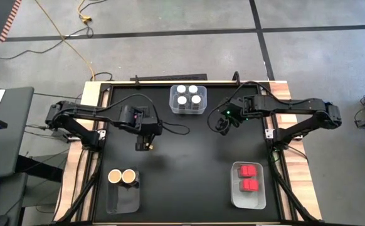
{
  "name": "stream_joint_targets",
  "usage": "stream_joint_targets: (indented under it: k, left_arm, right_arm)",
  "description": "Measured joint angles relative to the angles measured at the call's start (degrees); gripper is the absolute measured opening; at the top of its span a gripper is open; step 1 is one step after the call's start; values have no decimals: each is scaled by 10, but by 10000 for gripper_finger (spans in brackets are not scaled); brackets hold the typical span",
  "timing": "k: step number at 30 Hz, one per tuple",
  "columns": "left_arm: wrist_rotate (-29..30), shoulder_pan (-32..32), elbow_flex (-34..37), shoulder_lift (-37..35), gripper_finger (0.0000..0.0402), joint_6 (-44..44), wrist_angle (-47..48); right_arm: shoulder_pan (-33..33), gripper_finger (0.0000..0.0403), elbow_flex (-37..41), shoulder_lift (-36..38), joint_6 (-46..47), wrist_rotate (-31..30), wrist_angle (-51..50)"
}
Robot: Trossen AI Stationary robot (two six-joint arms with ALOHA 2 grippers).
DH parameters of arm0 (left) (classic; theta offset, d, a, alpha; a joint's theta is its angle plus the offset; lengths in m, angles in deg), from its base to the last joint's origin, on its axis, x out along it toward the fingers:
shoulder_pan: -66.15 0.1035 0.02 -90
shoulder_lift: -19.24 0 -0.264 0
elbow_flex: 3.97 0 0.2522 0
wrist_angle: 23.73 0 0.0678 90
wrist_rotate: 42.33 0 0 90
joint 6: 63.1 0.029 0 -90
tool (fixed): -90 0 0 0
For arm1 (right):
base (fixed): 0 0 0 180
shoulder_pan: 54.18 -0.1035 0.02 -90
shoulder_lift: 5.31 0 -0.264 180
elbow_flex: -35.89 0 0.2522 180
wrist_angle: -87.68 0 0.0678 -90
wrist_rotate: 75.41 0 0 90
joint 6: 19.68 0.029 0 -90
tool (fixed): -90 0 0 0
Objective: Sort spices by type
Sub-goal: Put the red spice bottle into the white bin
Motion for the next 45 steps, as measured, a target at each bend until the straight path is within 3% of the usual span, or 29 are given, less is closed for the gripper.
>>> stream_joint_targets:
  k: [10,18,22,27,31,35,38,45]
  left_arm:
    - [27,14,0,0,337,19,4]
    - [25,14,0,0,345,-49,-17]
    - [18,21,0,0,345,-133,-8]
    - [28,37,20,-13,345,-16,-21]
    - [20,92,93,-65,345,77,-73]
    - [-71,190,183,-140,345,157,-134]
    - [-138,241,211,-179,345,237,-136]
    - [-148,278,216,-199,345,457,-113]
  right_arm:
    - [0,281,0,0,69,0,1]
    - [0,281,0,0,110,-5,2]
    - [0,281,0,0,126,-5,2]
    - [0,281,0,0,150,-12,2]
    - [0,281,0,0,176,-32,4]
    - [0,281,0,0,189,-45,6]
    - [0,281,0,0,194,-47,6]
    - [0,281,0,0,195,-61,28]
